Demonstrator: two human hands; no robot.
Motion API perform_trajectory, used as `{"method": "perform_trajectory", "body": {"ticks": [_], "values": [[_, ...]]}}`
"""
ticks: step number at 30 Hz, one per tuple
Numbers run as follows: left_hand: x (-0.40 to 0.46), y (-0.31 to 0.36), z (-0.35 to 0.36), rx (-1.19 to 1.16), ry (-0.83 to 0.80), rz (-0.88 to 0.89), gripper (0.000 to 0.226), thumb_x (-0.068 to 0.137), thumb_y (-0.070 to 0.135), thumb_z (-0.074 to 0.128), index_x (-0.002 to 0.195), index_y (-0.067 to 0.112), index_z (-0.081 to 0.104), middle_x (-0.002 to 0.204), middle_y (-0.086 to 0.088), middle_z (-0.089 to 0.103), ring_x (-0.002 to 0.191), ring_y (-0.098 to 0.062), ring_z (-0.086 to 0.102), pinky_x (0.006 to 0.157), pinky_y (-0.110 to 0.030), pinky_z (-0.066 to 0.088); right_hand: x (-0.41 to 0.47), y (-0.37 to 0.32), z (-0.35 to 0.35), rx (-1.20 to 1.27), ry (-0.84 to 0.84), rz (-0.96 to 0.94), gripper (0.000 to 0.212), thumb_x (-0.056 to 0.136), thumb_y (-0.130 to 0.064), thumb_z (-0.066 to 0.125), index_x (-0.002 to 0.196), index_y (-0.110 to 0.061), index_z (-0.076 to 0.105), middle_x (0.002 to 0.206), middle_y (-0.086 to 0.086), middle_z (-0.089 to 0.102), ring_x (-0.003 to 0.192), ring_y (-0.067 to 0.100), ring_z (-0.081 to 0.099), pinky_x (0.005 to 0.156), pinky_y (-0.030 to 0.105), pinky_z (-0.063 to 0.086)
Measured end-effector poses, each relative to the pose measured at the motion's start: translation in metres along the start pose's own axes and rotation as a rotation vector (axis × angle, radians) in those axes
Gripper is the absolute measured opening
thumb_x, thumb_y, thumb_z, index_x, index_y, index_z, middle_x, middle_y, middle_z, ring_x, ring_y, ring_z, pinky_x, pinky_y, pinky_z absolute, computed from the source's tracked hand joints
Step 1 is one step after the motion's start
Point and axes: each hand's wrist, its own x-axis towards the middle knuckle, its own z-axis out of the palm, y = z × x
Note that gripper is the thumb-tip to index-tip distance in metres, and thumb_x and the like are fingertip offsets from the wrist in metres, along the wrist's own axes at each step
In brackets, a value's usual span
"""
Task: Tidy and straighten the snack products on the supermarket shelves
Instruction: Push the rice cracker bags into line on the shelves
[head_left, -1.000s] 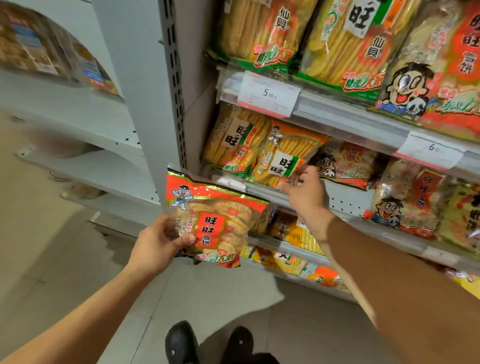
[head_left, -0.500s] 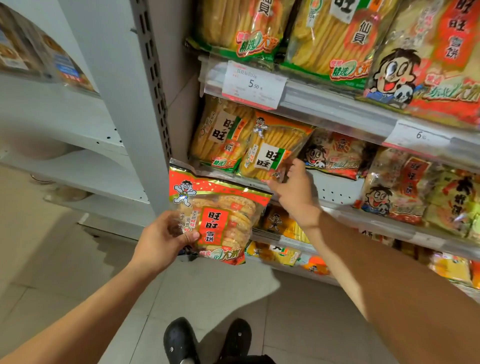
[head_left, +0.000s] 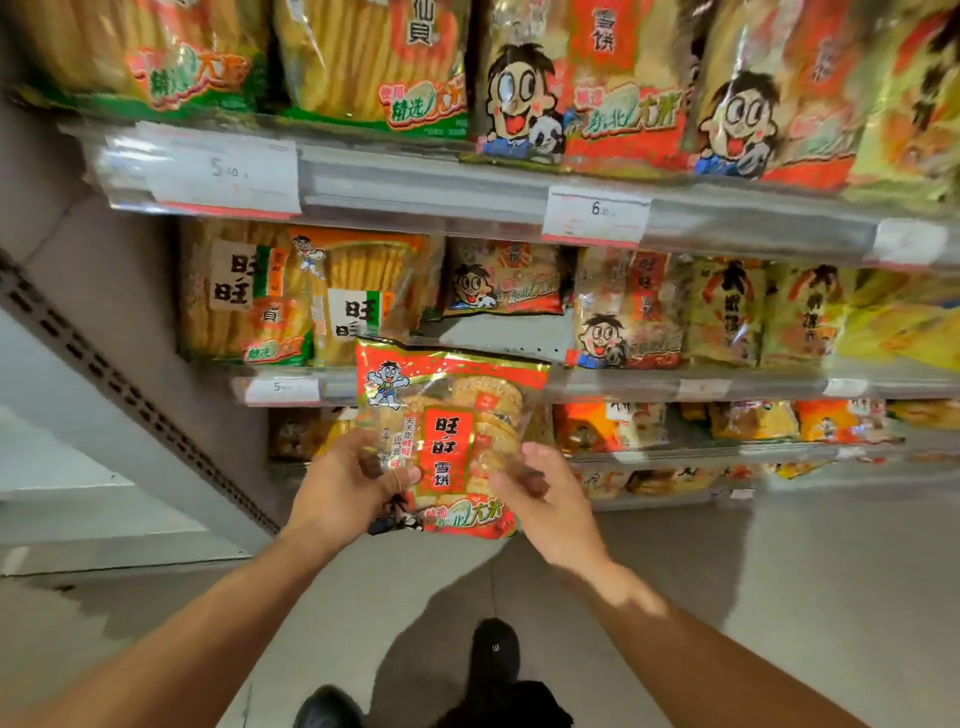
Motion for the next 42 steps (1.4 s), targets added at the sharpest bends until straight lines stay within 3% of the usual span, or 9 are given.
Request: {"method": "perform_trajectory", "body": {"ticks": [2,8,12,19,23,27,32,37,42], "values": [[0.011,0.024,0.013,0.057,0.044,0.019,0.041,0.072,0.049,0.082,0.1,0.028,0.059,0.075,0.004,0.065,0.066,-0.019,0.063,0.064,-0.039,0.053,0.013,-0.005,-0.017,-0.007,0.02,-0.009,0.059,0.077,-0.045,0.076,0.126,-0.033,0.045,0.114,-0.022,0.056,0.102,-0.008,0.054,0.08,0.013,0.048],[0.049,0.092,0.05,0.002,0.148,0.123,0.053,0.069,0.055,0.078,0.108,0.029,0.052,0.082,0.007,0.064,0.071,-0.009,0.061,0.063,-0.03,0.049,0.082,-0.029,-0.076,0.032,0.187,-0.034,0.043,0.08,-0.019,0.079,0.115,-0.024,0.055,0.097,-0.01,0.067,0.089,0.007,0.064,0.082,0.04,0.054],[0.07,0.12,0.066,0.015,0.215,0.182,0.077,0.07,0.04,0.085,0.129,0.024,0.039,0.094,0.011,0.06,0.092,-0.019,0.064,0.081,-0.038,0.053,0.125,-0.048,-0.103,0.143,0.148,-0.089,0.043,0.082,-0.005,0.075,0.119,-0.014,0.055,0.109,0.013,0.068,0.098,0.03,0.066,0.085,0.055,0.054],[0.111,0.144,0.07,0.078,0.367,0.167,0.069,0.069,0.043,0.086,0.118,0.014,0.048,0.091,0.01,0.058,0.091,-0.018,0.059,0.077,-0.033,0.046,0.182,-0.076,-0.109,-0.002,0.137,-0.117,0.03,0.087,-0.02,0.071,0.115,-0.01,0.065,0.121,0.011,0.067,0.104,0.03,0.067,0.089,0.046,0.054],[0.124,0.146,0.071,0.087,0.378,0.183,0.069,0.072,0.041,0.085,0.123,0.016,0.045,0.091,0.012,0.058,0.093,-0.017,0.058,0.078,-0.03,0.045,0.194,-0.075,-0.107,-0.064,0.183,-0.155,0.004,0.086,-0.024,0.072,0.084,-0.025,0.069,0.099,0.01,0.074,0.083,0.039,0.07,0.056,0.036,0.05],[0.127,0.14,0.078,0.123,0.343,0.177,0.071,0.074,0.04,0.083,0.127,0.016,0.042,0.104,0.004,0.062,0.099,-0.019,0.061,0.083,-0.034,0.05,0.196,-0.068,-0.104,-0.165,0.195,-0.157,0.01,0.089,-0.02,0.068,0.093,-0.011,0.072,0.11,0.014,0.069,0.096,0.033,0.068,0.084,0.051,0.055],[0.126,0.131,0.077,0.21,0.259,0.156,0.062,0.082,0.043,0.076,0.126,0.015,0.043,0.096,0.01,0.056,0.092,-0.015,0.058,0.077,-0.029,0.044,0.191,-0.061,-0.099,-0.582,0.156,-0.277,0.043,0.097,-0.021,0.053,0.137,-0.004,0.051,0.119,0.013,0.066,0.109,0.03,0.063,0.094,0.038,0.051],[0.127,0.131,0.075,0.217,0.217,0.108,0.068,0.084,0.045,0.074,0.134,0.014,0.041,0.103,0.007,0.053,0.092,-0.014,0.053,0.079,-0.027,0.04,0.186,-0.056,-0.094,-0.844,0.069,-0.238,0.062,0.102,-0.023,0.042,0.154,-0.009,0.012,0.097,0.012,0.064,0.063,0.018,0.047,0.049,0.027,0.031],[0.121,0.126,0.081,0.29,0.245,0.101,0.07,0.087,0.048,0.067,0.137,0.01,0.036,0.119,-0.007,0.06,0.104,-0.027,0.059,0.075,-0.032,0.041,0.176,-0.037,-0.085,-0.865,0.03,-0.216,0.067,0.101,-0.016,0.037,0.154,-0.009,-0.003,0.138,0.021,0.051,0.106,0.032,0.061,0.075,0.035,0.05]]}}
